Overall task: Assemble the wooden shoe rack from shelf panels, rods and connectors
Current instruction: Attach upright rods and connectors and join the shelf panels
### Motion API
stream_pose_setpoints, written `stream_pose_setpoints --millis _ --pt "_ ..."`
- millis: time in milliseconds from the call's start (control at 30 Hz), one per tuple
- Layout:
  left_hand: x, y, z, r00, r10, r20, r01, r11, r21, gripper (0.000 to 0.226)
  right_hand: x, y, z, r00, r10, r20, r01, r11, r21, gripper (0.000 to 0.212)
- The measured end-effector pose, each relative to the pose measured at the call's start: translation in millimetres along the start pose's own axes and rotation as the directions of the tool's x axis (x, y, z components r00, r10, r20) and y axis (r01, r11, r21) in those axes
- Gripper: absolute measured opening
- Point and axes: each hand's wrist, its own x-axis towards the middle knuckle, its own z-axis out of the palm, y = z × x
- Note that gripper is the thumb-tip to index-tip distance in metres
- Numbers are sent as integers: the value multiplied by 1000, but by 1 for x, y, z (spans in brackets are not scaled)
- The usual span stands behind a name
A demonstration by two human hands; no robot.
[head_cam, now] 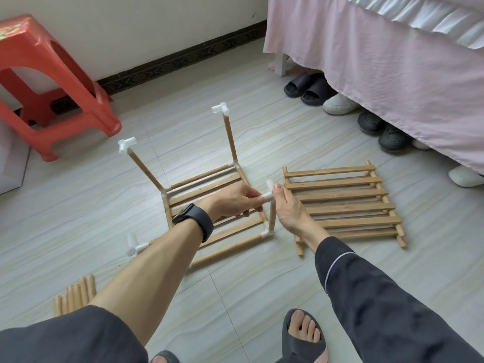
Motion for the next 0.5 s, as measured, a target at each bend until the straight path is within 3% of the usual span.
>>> stream_pose_setpoints --millis 133,267,400,500 --pt "-2 4 -3 997 -41 67 42 999 -10 34 -5 -1 9 999 17 -36 -18 1000 -19 44" --pt "-9 13 -29 994 -74 81 53 969 240 35 1 -3 -3 999 46 20 -45 997 -62 46" --pt "-61 -37 -76 970 -180 -165 221 934 280 38 -1 -6 0 999 32 -5 -32 998 -51 64" --pt "-123 -98 -86 869 -330 -368 364 931 24 41 1 -12 5 998 55 -40 -56 998 -22 65"
